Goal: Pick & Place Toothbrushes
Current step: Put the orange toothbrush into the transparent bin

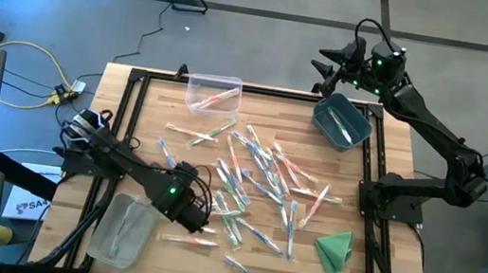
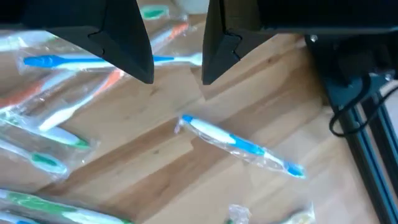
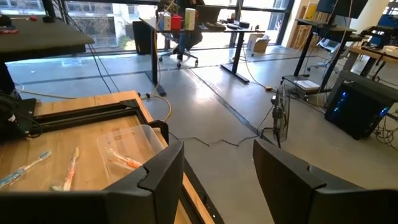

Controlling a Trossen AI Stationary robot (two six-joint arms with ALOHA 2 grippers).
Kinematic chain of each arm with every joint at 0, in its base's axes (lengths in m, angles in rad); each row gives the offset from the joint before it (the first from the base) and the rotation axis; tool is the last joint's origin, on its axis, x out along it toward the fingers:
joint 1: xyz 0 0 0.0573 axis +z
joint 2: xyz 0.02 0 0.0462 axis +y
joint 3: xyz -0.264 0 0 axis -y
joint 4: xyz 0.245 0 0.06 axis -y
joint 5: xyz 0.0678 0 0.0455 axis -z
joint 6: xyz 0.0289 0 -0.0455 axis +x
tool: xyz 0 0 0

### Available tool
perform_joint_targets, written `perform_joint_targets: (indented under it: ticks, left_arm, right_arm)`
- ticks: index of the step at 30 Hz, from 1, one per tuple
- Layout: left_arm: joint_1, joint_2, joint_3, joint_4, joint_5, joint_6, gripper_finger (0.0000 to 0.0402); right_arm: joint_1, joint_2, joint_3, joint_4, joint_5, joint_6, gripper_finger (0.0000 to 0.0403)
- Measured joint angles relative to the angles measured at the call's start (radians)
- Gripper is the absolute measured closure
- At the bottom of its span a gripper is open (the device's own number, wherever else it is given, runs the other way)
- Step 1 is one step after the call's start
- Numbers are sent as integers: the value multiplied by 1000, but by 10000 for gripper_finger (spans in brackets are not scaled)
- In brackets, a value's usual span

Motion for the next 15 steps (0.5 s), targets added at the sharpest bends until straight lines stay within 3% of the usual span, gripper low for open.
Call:
perform_joint_targets:
  ticks: [15]
  left_arm:
    - [125, -20, 0, 1, -89, 237, 271]
  right_arm:
    - [0, 0, 0, 0, 0, -45, 218]
